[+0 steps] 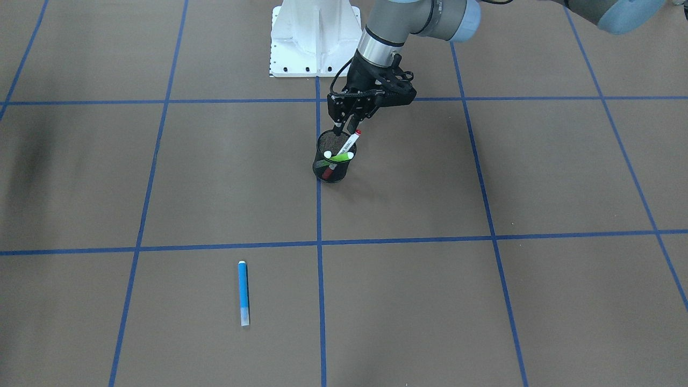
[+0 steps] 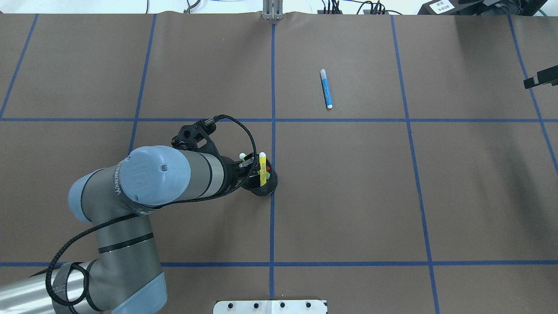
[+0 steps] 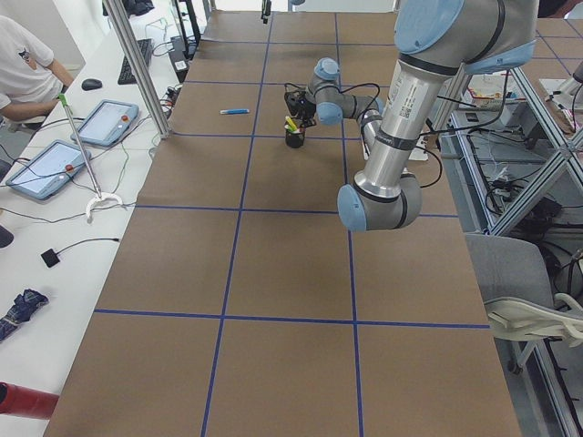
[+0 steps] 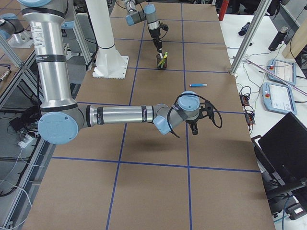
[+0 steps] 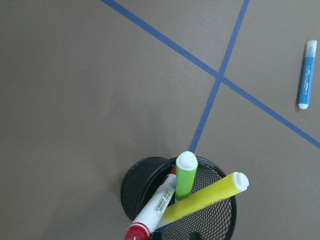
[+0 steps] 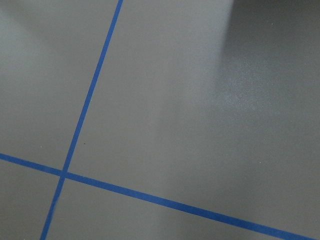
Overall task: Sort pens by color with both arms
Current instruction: 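Grasp the white red-capped marker in the cup with the left gripper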
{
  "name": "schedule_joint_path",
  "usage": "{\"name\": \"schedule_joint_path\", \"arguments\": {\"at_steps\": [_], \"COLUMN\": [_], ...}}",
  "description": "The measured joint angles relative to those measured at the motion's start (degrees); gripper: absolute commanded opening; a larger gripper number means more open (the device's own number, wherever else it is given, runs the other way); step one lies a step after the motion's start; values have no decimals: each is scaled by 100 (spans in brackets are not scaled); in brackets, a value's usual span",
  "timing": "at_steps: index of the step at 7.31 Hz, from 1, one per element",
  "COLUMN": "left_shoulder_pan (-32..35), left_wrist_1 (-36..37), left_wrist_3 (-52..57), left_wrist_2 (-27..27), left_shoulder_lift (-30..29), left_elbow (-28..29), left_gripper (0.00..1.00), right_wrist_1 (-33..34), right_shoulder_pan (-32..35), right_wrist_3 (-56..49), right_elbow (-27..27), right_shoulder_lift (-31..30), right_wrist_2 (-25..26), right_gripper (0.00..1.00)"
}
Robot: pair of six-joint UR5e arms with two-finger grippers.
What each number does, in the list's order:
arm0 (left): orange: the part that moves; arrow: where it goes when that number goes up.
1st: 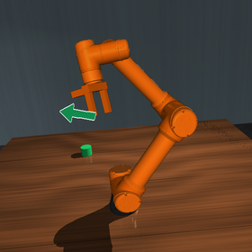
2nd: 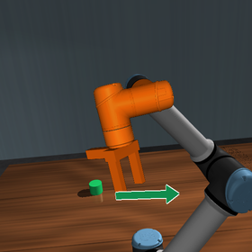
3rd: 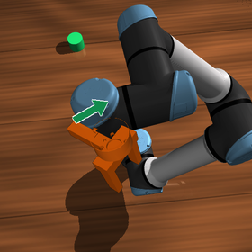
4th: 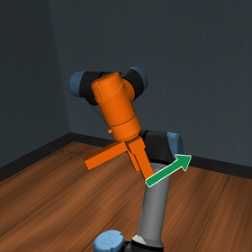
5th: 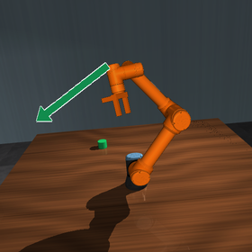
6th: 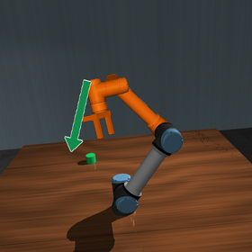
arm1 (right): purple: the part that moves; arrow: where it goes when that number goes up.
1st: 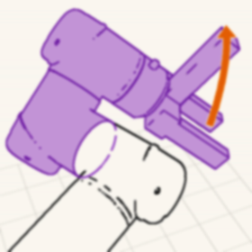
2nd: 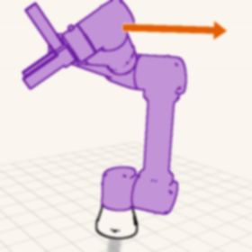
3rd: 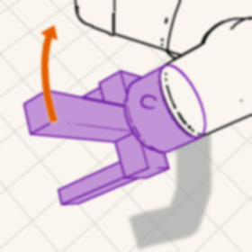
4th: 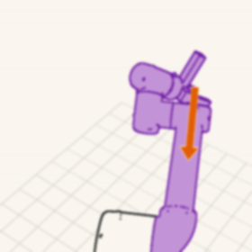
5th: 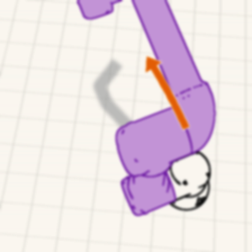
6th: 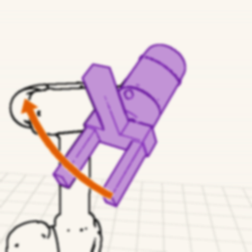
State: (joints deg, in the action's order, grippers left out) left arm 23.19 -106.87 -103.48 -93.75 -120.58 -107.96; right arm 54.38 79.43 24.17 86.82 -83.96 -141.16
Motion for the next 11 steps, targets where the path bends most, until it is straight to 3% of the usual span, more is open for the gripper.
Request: {"name": "schedule_joint_path", "arguments": {"at_steps": [3, 6, 9, 11], "left_shoulder_pan": [-6, -29, -100, -194], "left_wrist_1": [-13, -34, -45, -52], "left_wrist_3": [-16, 1, -66, -123], "left_wrist_2": [-24, -16, -18, -21], "left_shoulder_lift": [4, 35, -52, -140], "left_elbow": [-130, -91, 183, 213], "left_gripper": [98, 90, 79, 67], "right_wrist_1": [-6, -7, -7, -7], "right_shoulder_pan": [1, -5, -6, -6], "right_wrist_3": [0, 0, 0, 0], "right_elbow": [1, 0, 1, 2], "right_shoulder_lift": [-14, -32, -36, -38], "right_wrist_2": [74, 155, 159, 159], "right_gripper": [100, 100, 100, 100]}}
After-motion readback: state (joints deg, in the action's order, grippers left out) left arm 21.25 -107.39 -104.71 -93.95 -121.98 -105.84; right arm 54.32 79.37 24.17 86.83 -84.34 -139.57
